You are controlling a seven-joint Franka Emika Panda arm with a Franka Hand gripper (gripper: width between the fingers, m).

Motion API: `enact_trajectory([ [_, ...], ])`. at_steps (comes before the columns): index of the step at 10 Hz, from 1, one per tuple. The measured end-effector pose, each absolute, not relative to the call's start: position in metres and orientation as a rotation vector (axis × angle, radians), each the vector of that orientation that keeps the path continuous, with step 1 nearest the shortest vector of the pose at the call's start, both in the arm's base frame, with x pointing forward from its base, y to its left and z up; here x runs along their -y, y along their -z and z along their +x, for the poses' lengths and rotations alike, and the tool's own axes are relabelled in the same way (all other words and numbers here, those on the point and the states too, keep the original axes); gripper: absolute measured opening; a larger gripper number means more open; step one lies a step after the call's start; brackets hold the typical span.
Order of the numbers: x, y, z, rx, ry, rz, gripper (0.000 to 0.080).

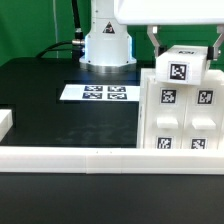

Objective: Assemble cabinet

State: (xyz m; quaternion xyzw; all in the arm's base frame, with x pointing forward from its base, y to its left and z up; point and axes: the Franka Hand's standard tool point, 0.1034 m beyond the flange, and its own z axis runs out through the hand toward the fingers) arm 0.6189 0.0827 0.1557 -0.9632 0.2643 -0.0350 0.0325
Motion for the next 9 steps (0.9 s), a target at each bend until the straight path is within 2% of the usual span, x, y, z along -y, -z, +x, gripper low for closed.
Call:
enact_trajectory([
  [4, -0.0826, -0.1558, 0.6187, -1.348, 0.088, -2.749, 0.0556],
  [9, -0.0823, -0.1552, 0.6174, -2.121, 0.017, -2.175, 0.0556],
])
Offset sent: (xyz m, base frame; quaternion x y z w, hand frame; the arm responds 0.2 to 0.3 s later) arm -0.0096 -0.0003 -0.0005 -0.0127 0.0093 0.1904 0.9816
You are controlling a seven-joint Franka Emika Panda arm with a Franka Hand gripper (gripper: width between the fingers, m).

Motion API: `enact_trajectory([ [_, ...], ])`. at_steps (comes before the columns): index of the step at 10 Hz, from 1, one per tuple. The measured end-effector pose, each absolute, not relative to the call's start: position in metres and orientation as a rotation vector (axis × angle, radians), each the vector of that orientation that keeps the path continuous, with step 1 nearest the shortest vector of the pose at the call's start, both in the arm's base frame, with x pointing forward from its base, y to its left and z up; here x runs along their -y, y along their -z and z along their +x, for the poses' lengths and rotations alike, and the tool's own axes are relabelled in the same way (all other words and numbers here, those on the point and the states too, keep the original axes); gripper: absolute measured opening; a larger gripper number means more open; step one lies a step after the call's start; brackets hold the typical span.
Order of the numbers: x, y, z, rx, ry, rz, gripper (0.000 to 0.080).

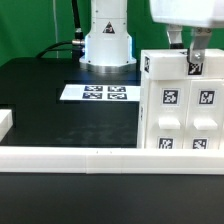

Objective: Assemble cabinet

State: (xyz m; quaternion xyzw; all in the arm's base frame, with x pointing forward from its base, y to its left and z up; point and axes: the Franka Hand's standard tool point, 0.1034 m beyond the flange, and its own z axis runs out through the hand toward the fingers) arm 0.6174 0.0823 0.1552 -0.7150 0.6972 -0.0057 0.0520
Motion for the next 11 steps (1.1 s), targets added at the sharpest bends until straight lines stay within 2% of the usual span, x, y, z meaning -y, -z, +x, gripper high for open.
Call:
enact_trajectory([
  [3, -0.0816, -0.1570, 0.6168, -2.455, -0.021, -1.785, 0.0556],
  [7, -0.0836, -0.1587, 0.6169, -2.515, -0.071, -1.656, 0.0557],
  [8, -0.0874, -0.1575, 0.6162, -2.490, -0.081, -1.685, 0.0633],
  [9, -0.0877, -0.1574, 0.6162, -2.482, -0.082, -1.695, 0.0767],
  [11, -0.0886, -0.1572, 0.6160, -2.474, -0.083, -1.705, 0.0798],
])
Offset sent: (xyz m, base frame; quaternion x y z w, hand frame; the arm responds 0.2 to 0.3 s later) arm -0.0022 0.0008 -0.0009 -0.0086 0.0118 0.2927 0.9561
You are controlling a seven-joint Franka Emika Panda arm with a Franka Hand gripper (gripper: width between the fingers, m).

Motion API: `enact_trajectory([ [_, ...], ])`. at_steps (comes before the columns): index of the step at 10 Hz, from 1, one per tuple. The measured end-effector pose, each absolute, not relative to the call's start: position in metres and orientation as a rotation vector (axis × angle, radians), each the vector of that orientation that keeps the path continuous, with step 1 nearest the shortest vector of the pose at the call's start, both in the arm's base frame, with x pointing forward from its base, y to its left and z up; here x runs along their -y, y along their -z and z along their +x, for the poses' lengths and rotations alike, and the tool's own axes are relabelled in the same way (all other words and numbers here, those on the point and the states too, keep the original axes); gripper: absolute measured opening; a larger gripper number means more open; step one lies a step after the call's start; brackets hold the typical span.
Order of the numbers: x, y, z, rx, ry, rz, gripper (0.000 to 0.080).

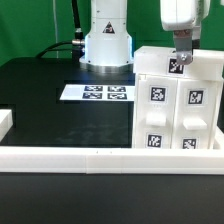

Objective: Assemble cabinet

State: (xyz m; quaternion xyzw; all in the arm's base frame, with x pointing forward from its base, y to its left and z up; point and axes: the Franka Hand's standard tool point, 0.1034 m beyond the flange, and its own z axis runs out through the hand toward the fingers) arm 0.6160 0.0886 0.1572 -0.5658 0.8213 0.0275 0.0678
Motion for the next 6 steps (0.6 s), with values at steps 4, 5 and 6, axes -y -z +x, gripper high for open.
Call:
enact_trajectory([
  [4, -0.0897, -0.1568, 0.6158, -2.466, -0.083, -1.717, 0.0797],
  [5, -0.0899, -0.1568, 0.6157, -2.465, -0.083, -1.719, 0.0797],
  [6, -0.0903, -0.1568, 0.6156, -2.463, -0.083, -1.722, 0.0797],
])
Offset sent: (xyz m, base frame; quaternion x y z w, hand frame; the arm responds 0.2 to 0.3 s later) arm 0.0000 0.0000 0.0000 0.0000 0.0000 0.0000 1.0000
